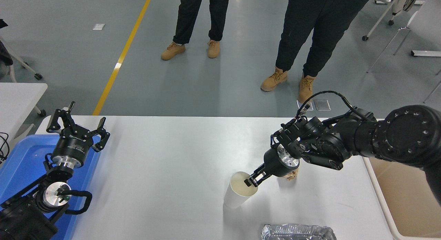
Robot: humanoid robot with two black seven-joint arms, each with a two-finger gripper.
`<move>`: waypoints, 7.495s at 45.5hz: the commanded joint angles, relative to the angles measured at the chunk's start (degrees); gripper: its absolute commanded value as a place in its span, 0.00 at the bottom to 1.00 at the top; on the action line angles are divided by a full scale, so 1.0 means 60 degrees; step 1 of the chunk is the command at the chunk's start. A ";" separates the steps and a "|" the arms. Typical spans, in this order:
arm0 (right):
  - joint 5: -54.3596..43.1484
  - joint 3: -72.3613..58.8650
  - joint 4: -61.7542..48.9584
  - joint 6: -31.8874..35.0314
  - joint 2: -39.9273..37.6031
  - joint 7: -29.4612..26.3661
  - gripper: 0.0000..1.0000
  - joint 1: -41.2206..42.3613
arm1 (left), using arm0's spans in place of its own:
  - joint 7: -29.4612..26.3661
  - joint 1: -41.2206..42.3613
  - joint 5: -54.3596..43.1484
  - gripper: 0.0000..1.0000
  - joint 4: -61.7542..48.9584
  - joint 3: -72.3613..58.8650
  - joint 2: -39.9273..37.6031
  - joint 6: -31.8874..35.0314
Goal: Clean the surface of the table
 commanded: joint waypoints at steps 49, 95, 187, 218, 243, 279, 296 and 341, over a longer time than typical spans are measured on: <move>0.1219 0.1020 0.0670 0.0877 -0.3939 0.0596 0.00 0.2226 | 0.0000 -0.0001 0.0007 0.99 0.0000 0.0003 0.0000 0.0000; 0.3385 0.4727 -0.2083 0.1170 -0.8642 0.0596 0.00 -0.2022 | 0.0000 -0.0001 0.0007 0.99 0.0000 0.0003 0.0000 0.0000; 0.5496 0.4595 -0.7050 0.0643 -0.5596 -0.4780 0.00 -0.6080 | 0.0000 -0.0001 0.0007 0.99 0.0000 0.0002 0.0000 0.0000; 0.5379 0.4536 -0.7212 0.0628 -0.5112 -0.5132 0.00 -0.6534 | 0.0000 -0.0001 0.0007 0.99 0.0000 0.0003 0.0000 0.0000; 0.5379 0.4536 -0.7212 0.0467 -0.4892 -0.5117 0.09 -0.6607 | 0.0000 -0.0001 0.0007 0.99 0.0000 -0.0012 0.0000 0.0000; 0.5599 0.4741 -0.7212 -0.0703 -0.4907 -0.5102 0.88 -0.6607 | 0.0000 0.0013 0.0007 0.99 0.0000 0.0003 0.0000 0.0000; 0.5613 0.6057 -0.7153 -0.1027 -0.5243 -0.5102 0.98 -0.6329 | 0.0000 -0.0001 0.0007 0.99 0.0000 0.0003 0.0000 0.0000; 0.9920 1.0745 -0.7051 -0.0895 -0.5493 -0.5102 0.99 -0.4190 | 0.0000 -0.0001 0.0007 0.99 0.0000 0.0003 0.0000 0.0000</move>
